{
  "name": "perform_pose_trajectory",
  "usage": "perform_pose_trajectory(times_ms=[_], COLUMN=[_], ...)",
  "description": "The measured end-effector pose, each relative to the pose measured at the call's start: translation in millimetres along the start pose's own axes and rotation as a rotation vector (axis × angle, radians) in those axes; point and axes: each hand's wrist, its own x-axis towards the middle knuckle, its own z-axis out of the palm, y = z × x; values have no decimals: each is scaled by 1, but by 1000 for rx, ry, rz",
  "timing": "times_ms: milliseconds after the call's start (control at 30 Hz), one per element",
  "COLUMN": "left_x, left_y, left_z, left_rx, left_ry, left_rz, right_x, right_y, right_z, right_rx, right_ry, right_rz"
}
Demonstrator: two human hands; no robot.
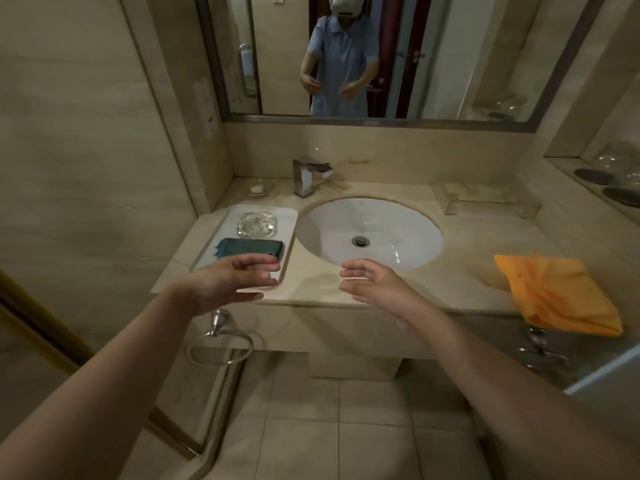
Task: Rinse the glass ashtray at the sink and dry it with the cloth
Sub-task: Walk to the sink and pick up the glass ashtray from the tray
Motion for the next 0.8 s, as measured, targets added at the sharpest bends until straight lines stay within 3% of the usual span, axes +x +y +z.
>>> perform_pose_trajectory(times_ms=[500, 800], left_x=[110, 163], left_y=[18, 22], left_z=[-94, -146], left_rx=[-65, -73], left_ry=[145, 206], left_rz=[-35, -117], right_x=[193, 270], right_y=[-19, -12], right_z=[11, 29], right_rx=[-23, -54], right_ry=[-212, -221], right_rz=[37, 78])
